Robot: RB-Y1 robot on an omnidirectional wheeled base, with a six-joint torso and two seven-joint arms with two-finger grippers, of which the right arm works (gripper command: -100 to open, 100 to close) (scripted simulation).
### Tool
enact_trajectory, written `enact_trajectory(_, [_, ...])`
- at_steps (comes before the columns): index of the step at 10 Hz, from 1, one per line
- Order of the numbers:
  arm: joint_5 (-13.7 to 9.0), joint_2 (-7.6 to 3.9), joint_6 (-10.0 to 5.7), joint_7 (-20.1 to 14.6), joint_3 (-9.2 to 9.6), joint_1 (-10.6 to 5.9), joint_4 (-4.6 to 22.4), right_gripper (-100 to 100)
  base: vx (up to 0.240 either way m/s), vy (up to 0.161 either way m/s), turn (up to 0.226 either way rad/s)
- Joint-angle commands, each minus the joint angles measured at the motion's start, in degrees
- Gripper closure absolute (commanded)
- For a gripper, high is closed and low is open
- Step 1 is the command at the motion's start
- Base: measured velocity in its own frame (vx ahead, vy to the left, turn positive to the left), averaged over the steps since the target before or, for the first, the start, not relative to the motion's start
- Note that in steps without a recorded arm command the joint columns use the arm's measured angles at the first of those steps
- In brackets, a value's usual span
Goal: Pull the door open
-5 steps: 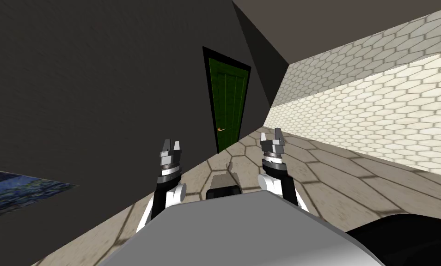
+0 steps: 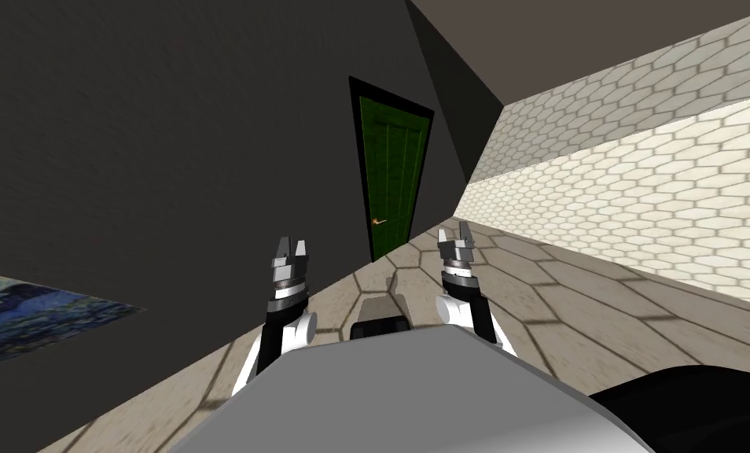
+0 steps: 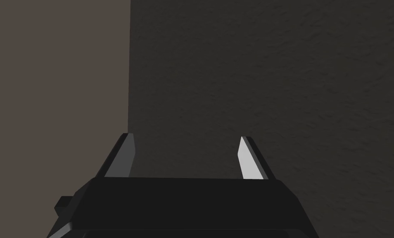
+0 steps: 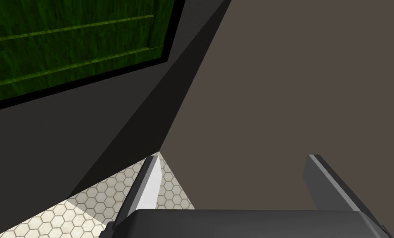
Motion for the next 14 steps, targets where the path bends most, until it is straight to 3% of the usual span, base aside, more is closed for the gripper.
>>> enact_trajectory(1, [-0.1,-0.46,-0.28,-0.1,-0.17,-0.95,2.1,-100,0.060,-0.028,0.082])
enact_trajectory(5, [-0.2,-1.68,-1.43,-0.4,-0.47,-3.49,8.4,-100,0.072,-0.032,0.110])
enact_trajectory(9, [-0.2,-2.32,-2.08,-0.5,-0.64,-4.95,12.2,-100,0.052,-0.032,0.070])
enact_trajectory(14, [-0.3,-3.61,-3.62,-0.9,-1.03,-8.36,20.8,-100,0.062,-0.037,0.103])
